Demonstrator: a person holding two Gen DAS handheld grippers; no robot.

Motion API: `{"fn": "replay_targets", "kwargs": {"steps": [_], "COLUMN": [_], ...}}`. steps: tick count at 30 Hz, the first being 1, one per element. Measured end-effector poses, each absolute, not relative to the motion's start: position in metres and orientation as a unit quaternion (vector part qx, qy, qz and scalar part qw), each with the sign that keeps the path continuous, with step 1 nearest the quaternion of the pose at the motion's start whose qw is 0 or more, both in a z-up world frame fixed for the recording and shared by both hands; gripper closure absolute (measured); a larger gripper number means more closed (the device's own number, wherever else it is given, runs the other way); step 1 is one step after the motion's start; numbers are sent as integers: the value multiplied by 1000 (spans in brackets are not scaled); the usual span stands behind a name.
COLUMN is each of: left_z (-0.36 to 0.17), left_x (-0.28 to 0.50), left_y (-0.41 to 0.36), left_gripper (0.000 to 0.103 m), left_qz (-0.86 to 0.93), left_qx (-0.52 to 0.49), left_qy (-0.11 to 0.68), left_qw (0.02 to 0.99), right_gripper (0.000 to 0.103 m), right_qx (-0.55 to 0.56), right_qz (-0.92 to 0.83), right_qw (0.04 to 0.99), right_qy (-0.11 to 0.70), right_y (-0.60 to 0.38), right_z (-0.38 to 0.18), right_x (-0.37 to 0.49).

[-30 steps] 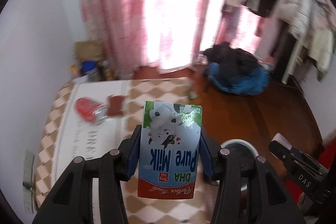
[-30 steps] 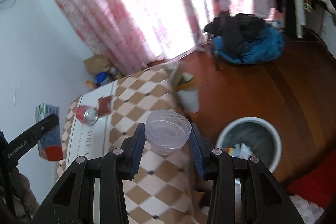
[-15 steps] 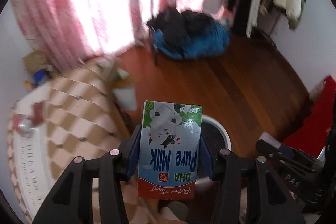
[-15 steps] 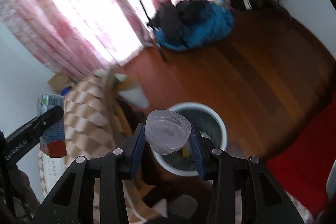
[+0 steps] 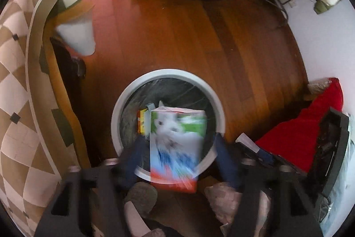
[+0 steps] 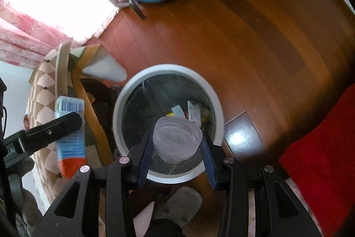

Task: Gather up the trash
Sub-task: 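Carry the milk carton and cup over the bin and open both tools, then grasp the red Coca-Cola can with the left tool while the right tool grasps the brown packet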

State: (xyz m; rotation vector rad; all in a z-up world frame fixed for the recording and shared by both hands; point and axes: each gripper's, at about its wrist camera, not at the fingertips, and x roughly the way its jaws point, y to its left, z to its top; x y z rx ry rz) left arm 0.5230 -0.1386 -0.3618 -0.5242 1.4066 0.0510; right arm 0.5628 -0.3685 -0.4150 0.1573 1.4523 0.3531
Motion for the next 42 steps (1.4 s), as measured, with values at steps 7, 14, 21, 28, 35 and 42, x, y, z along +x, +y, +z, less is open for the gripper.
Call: {"fn": "replay_targets", "kwargs": {"steps": [7,14,21,28,35,42], "left_z": [-362,-359,-341,-307,-254,-192], "left_x": [508,488,483,470,448,403], "left_y": [-136,-142,-149,-152,-141,-85], "left_gripper": [3,3,3,3,3,3], "left_qz": [77,103,95,96,136,177], "left_qx": [-185,-124,-118,-108,-95,-131], "left_qy": [641,629,618,595,557,499], "left_qw": [741,760,771,791,814,838], "right_gripper": [2,0,0,0,0,0], "right_qx": [58,-9,-17,-10,0,24], "right_qz": [158,91,77,71,75,111], "right_qw": [712,726,740,756,785,819], "right_qy": [682,682,668,650,615,562], "right_y": [-356,-358,-366,-367,-362,-333], "right_z": [-437,-435,-413,-373,-306,-218], "right_x": [563,546,535,523,503,479]}}
